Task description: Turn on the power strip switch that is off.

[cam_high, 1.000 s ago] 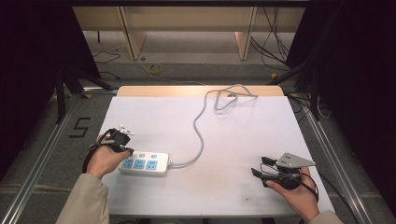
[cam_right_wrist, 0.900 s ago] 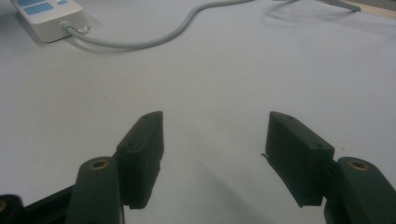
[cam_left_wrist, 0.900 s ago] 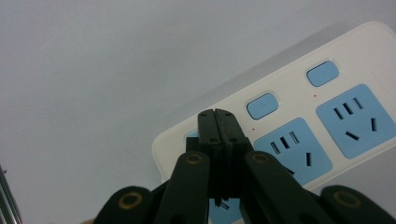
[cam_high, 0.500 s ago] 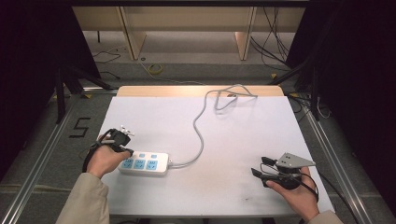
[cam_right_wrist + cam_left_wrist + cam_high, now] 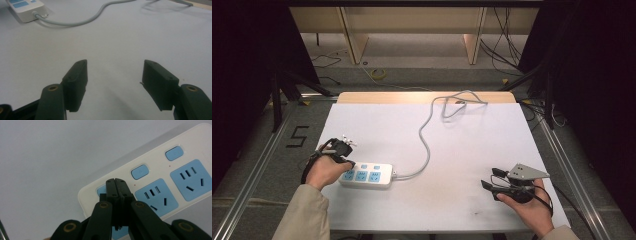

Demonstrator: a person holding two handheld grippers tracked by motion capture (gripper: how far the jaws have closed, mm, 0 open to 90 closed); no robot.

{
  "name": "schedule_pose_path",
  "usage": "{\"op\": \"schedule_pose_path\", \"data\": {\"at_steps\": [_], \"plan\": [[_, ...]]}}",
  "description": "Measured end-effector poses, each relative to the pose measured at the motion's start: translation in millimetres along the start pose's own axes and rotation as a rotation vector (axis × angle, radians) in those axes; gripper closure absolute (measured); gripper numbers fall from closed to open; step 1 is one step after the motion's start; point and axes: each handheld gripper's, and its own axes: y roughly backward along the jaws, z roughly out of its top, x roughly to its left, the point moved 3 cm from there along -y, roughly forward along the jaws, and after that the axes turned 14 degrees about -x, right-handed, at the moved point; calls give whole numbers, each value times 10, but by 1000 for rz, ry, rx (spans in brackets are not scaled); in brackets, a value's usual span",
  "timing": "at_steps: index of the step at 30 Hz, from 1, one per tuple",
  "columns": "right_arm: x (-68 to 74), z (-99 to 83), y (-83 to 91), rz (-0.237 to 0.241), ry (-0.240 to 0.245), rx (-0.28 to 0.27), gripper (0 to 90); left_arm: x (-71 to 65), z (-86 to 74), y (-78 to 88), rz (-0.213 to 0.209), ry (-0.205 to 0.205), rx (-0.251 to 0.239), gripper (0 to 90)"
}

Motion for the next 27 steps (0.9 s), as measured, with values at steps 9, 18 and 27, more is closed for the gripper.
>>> {"op": "schedule_pose_path", "data": {"at_steps": [9, 18, 27], "plan": [[0, -1, -1, 0, 0, 1, 380, 37, 19, -7, 23, 5, -14, 897], [1, 0, -1, 0, 0, 0, 380, 49, 25, -42, 33, 6, -16, 897], [1, -1, -1, 2, -1, 1, 380, 47, 30, -63, 30, 12, -10, 898]]}}
